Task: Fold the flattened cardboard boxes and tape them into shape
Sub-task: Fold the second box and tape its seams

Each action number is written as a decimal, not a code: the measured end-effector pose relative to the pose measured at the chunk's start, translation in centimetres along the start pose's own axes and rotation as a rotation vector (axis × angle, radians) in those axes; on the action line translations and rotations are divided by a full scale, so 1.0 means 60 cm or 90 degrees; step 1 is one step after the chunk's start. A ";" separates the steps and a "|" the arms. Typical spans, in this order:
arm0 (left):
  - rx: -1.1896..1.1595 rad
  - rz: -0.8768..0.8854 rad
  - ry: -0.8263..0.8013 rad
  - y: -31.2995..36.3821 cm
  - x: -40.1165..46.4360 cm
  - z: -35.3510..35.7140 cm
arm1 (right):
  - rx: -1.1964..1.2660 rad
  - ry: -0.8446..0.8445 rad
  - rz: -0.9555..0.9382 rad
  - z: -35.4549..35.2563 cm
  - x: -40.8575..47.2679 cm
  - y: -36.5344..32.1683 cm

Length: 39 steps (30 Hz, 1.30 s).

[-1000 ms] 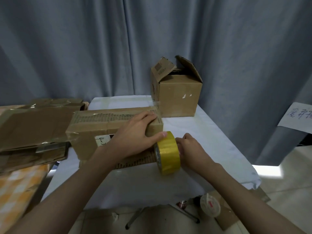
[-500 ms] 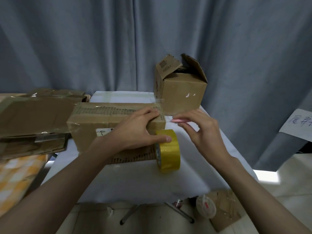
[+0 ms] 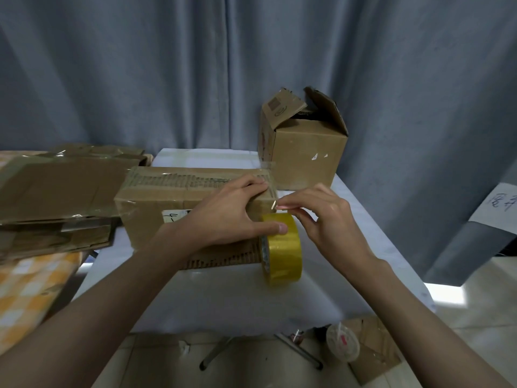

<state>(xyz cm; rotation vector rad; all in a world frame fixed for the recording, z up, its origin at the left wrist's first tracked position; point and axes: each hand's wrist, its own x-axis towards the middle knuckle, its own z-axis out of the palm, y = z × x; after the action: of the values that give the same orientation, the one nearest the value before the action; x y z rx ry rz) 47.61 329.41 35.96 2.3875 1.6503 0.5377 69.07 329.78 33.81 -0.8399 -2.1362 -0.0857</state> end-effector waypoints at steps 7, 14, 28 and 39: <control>0.006 -0.001 -0.008 0.002 -0.001 -0.002 | -0.050 -0.021 0.012 -0.006 0.000 -0.009; 0.002 -0.011 -0.012 0.004 -0.001 -0.004 | -0.091 -0.038 0.124 -0.026 -0.007 0.016; 0.005 -0.019 -0.016 0.005 -0.002 -0.003 | 0.027 -0.157 0.525 0.004 -0.022 0.026; 0.013 0.013 0.014 0.002 0.001 0.006 | 0.617 -0.171 0.834 0.002 0.041 -0.045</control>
<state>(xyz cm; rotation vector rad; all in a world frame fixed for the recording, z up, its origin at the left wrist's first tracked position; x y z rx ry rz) 47.85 329.43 35.68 2.4239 1.6493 0.5565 66.29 329.06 36.09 -1.4252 -1.1566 1.6181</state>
